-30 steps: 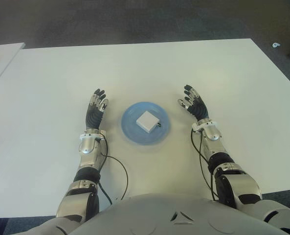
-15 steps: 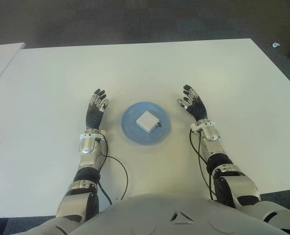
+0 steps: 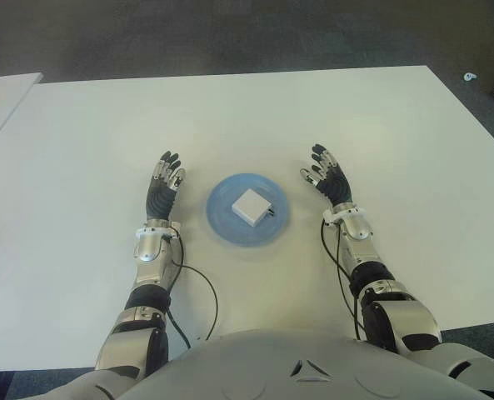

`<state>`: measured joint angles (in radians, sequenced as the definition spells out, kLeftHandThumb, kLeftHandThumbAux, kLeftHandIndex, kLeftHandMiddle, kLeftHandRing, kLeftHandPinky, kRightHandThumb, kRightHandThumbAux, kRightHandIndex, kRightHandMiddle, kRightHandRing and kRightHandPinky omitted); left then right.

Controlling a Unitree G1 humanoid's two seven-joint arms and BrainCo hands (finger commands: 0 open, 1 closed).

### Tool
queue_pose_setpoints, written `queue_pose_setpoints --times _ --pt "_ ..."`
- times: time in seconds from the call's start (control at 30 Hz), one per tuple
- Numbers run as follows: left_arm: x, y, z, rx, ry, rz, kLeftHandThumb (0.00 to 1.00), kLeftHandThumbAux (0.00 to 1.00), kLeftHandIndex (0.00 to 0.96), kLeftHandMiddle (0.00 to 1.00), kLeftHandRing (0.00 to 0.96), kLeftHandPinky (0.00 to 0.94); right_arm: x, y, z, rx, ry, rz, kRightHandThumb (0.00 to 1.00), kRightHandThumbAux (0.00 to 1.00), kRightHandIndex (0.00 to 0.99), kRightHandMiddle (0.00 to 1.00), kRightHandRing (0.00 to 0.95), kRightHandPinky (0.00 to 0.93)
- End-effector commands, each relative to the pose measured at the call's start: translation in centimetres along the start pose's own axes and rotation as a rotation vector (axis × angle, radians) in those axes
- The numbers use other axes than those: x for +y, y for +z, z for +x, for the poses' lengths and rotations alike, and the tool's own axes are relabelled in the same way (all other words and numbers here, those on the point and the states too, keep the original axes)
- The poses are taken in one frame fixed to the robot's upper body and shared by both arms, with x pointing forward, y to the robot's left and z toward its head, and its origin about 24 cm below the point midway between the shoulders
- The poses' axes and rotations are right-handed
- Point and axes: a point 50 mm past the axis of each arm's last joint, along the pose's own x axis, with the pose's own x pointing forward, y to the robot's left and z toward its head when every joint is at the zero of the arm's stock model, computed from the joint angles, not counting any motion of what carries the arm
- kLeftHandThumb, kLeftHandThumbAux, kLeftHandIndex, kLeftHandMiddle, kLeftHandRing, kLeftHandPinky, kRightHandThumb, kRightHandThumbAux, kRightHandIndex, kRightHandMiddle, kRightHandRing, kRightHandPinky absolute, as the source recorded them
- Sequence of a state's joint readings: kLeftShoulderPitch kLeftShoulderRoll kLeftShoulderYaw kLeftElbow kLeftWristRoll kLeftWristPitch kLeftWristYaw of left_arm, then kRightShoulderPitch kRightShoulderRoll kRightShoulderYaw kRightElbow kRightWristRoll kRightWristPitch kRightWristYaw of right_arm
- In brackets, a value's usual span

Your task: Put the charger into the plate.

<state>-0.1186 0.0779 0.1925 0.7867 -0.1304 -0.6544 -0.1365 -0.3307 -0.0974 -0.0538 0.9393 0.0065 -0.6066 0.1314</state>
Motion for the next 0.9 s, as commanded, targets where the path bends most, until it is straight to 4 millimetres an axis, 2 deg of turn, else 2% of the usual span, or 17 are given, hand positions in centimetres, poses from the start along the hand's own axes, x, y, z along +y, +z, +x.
queue_pose_setpoints --times 0.03,0.9 --pt "0.92 -4.63 -4.56 0.266 0.045 -0.018 0.0 0.532 0.032 0.116 0.114 0.132 1.18 -5.01 -3.87 0.26 -0.015 0.074 0.126 0.784 0.0 0.0 0.0 0.04" --pt "1.25 -4.66 -4.47 0.274 0.043 -0.012 0.0 0.547 0.036 0.115 0.113 0.134 1.09 -5.33 -3.96 0.281 -0.048 0.114 0.088 0.731 0.0 0.003 0.0 0.037"
